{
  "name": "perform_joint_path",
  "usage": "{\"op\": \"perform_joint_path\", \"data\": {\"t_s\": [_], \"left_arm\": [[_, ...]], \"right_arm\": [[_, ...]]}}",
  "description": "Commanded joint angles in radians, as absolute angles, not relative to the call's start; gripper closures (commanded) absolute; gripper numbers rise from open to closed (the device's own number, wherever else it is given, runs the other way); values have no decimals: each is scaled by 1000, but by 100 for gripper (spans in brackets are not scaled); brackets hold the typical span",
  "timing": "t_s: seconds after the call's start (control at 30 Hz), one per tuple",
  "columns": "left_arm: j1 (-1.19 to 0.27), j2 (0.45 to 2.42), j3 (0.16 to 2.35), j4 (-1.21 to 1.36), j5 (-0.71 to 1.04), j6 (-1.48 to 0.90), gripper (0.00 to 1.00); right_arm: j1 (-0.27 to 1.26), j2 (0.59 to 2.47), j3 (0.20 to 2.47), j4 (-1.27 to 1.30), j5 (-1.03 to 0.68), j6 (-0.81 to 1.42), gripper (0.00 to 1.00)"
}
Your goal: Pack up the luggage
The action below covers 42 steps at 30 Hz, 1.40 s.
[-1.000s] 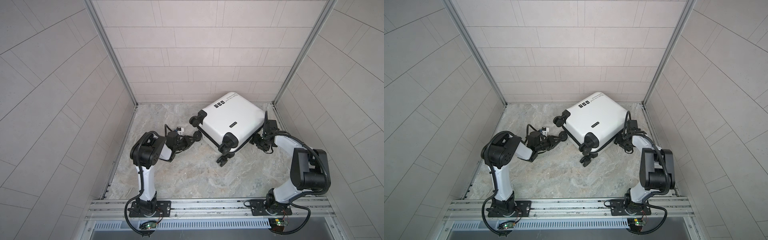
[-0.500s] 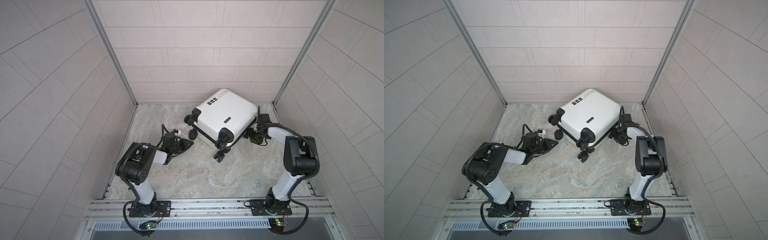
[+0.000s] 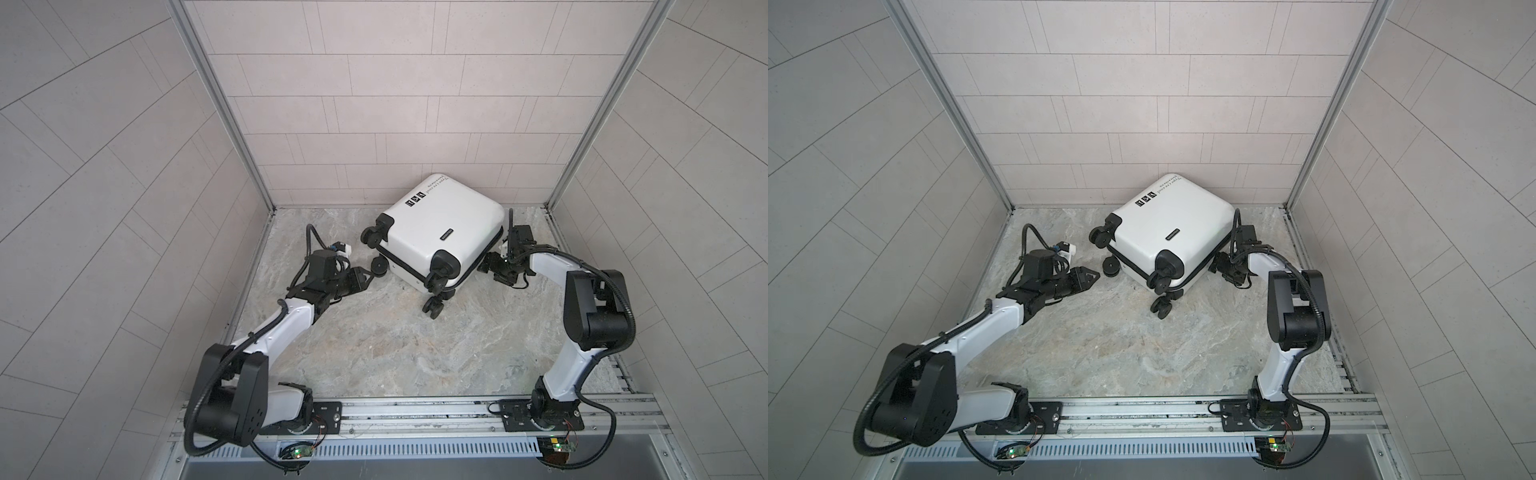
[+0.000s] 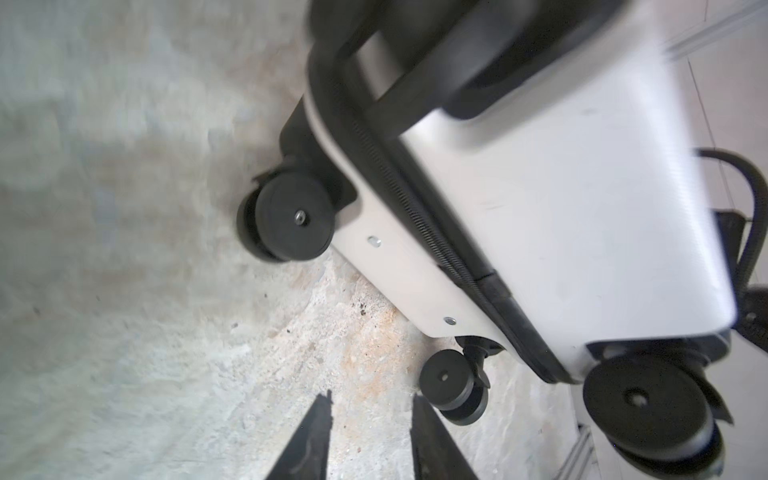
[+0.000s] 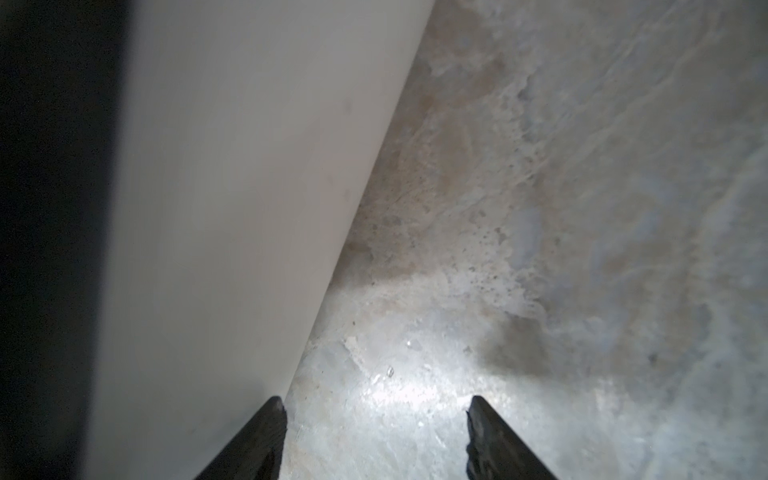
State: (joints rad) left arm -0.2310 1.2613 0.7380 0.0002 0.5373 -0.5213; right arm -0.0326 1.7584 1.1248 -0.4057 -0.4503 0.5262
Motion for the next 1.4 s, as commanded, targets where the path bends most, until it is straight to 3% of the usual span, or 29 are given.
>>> {"op": "perform_joint_path", "data": {"t_s": [0.0,0.2,0.4,0.83,1.37], "left_arm": [[-230,1203,786,-145,489,-354,49],[-233,1174,759,0,414,-260,33],[-234,1245,861,-52,405,-93,27],[-224,1539,1113,-149,458,201,28],[-211,1708,1292,-156,615,242,37]], "right_arm": [[-25,1664,1078,-376,-459,511,27],[-24,1590,1026,-389,-460,494,26],[-23,1548,1022,-407,-474,481,26],[-6,1523,1020,-418,-504,474,26],[-5,1524,1016,-440,-492,463,26]]}}
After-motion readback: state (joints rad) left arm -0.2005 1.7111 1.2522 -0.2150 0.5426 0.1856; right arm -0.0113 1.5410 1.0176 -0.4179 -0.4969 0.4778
